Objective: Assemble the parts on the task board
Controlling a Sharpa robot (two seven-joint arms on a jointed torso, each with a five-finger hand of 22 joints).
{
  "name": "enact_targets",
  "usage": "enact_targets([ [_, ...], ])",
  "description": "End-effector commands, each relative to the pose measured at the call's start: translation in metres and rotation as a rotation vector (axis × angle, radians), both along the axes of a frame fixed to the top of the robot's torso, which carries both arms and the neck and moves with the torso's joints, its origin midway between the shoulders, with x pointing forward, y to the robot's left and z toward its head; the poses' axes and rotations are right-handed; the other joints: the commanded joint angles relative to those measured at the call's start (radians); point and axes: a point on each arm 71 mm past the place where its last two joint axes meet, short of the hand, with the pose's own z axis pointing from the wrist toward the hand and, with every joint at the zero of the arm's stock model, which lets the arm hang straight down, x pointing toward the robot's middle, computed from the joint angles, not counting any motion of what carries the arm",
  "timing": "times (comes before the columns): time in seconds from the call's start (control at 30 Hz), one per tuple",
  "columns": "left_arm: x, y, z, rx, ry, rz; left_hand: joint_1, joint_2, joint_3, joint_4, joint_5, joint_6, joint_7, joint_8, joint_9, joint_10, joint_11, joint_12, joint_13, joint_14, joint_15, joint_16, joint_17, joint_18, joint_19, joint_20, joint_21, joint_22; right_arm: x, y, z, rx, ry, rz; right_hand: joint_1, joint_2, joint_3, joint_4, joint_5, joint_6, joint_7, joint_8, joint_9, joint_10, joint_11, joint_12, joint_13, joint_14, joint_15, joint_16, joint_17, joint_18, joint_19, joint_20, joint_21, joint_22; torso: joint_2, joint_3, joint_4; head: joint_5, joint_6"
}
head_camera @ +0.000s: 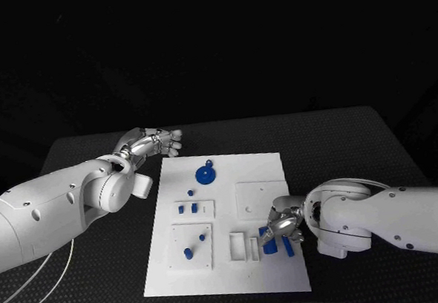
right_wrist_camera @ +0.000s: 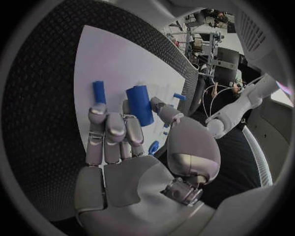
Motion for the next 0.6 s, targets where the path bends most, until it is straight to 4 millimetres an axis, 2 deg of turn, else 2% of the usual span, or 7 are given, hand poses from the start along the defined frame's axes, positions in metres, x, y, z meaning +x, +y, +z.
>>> enact_targets([
  [0.03,0.000,-0.002,0.001,-0.001,-0.003,-0.011,-0.011,0.003,-0.002,0.003,-0.002,-0.009,-0.001,0.004,-0.002,-0.007,0.001,-0.003,-0.001,0.007,0.001,-0.002,0.001,0.008,-0.002,0.006,-0.005,0.002,0.001,-0.002,0.005,0.036,0.039,-0.051,-0.021,-0.004,0.002,0.003,-0.012,0.013,-0.001,0.007,0.007,0.009,-0.002,-0.004,0.001,0.006,-0.003,-0.003,0.002,0.058,0.001,0.008,0.005,0.012,0.001,0.0005,-0.0002,0.001,0.003],
  [0.27,0.000,-0.002,0.001,0.001,-0.001,-0.014,-0.011,0.003,-0.002,0.003,-0.002,-0.009,-0.001,0.005,-0.002,-0.007,0.001,-0.003,-0.001,0.008,0.001,-0.003,0.002,0.008,-0.002,0.006,-0.005,0.002,0.004,0.002,0.011,0.063,0.088,-0.069,-0.050,-0.016,-0.002,0.017,-0.024,0.019,-0.003,0.008,0.008,0.010,-0.004,-0.008,0.000,0.006,-0.006,-0.004,0.003,0.058,0.001,0.008,0.006,0.011,0.001,-0.0006,0.0008,0.002,0.004],
  [0.6,0.000,-0.004,0.000,0.001,0.002,-0.019,-0.012,0.003,-0.003,0.004,-0.002,-0.009,-0.001,0.005,-0.002,-0.006,0.001,-0.002,-0.001,0.008,0.001,-0.003,0.003,0.008,-0.002,0.006,-0.006,0.002,0.008,0.026,0.006,0.085,0.136,-0.042,-0.101,-0.038,0.000,0.056,-0.030,0.022,-0.006,0.008,0.008,0.005,-0.007,-0.019,-0.004,0.005,-0.008,-0.006,0.005,0.058,-0.001,0.006,0.007,0.009,0.003,0.0002,0.0021,0.002,0.003],
])
